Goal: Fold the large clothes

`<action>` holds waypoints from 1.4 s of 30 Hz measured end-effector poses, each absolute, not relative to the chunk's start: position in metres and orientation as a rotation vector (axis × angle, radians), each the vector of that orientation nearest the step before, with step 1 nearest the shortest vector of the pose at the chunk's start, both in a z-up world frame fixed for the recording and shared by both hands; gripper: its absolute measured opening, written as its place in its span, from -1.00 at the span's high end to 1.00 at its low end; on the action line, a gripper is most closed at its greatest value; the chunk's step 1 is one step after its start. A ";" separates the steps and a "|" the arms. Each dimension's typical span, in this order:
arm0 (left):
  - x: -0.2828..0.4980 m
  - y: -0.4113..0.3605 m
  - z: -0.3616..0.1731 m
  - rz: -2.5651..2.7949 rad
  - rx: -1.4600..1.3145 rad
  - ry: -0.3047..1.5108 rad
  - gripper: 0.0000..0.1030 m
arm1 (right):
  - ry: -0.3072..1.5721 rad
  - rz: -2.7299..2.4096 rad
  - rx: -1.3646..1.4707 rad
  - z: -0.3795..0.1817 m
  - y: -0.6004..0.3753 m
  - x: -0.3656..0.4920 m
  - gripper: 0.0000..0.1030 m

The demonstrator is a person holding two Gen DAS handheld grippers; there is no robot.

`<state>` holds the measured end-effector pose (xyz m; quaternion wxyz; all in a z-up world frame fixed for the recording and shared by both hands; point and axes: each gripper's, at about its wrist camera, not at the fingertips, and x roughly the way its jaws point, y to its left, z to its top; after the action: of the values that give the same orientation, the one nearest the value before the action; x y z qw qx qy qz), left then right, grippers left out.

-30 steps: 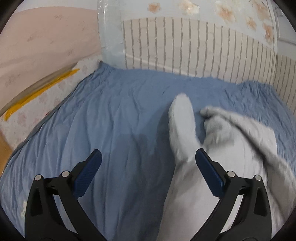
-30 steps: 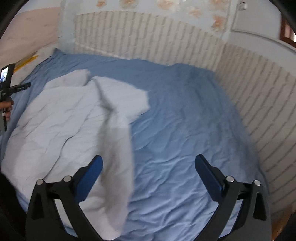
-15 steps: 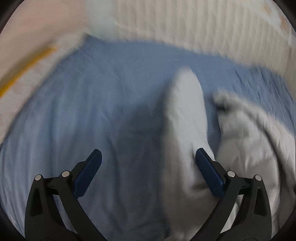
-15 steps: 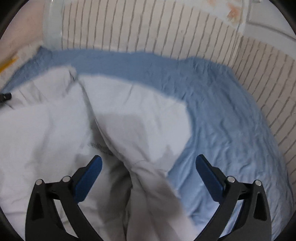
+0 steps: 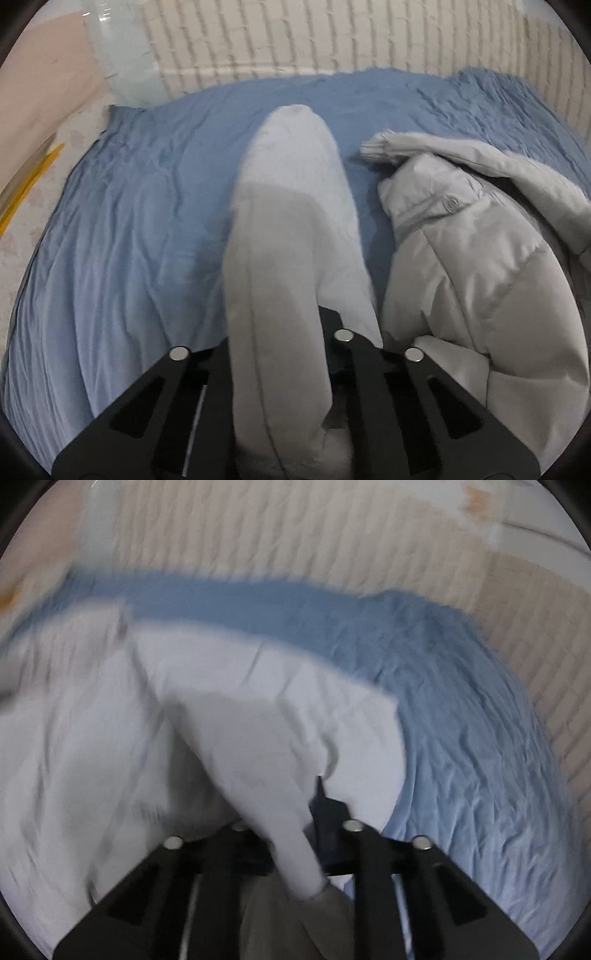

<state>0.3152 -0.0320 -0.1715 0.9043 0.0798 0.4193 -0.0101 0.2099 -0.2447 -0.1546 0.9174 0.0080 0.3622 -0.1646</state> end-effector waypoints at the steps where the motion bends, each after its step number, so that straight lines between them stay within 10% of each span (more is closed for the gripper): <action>1: 0.311 -0.020 -0.167 0.016 0.124 0.855 0.91 | 0.738 -0.346 0.011 -0.153 -0.244 0.208 0.85; 17: 0.202 0.045 -0.101 0.188 -0.004 0.665 0.85 | 0.646 -0.614 0.333 -0.094 -0.370 0.079 0.85; 20: 0.186 0.060 -0.164 0.167 -0.048 0.915 0.56 | 0.852 -0.608 0.430 -0.143 -0.385 0.060 -0.28; 22: 0.172 0.085 -0.185 0.161 -0.197 1.015 0.39 | 0.925 -0.607 0.618 -0.174 -0.401 0.030 -0.65; 26: 0.150 0.096 -0.149 0.156 -0.240 0.936 0.23 | 0.888 -0.609 0.647 -0.151 -0.396 0.013 -0.70; 31: 0.138 0.081 -0.119 0.146 -0.170 0.832 -0.45 | 0.746 -0.564 0.289 -0.089 -0.343 0.038 -0.71; 42: 0.111 0.084 -0.041 0.220 -0.186 0.544 -0.94 | 0.653 -0.441 0.150 -0.080 -0.297 0.127 -0.96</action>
<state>0.1106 0.0840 -0.0413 0.9530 -0.0916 0.2677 0.1083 0.1274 -0.2970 -0.0796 0.9206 0.0730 0.3180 -0.2148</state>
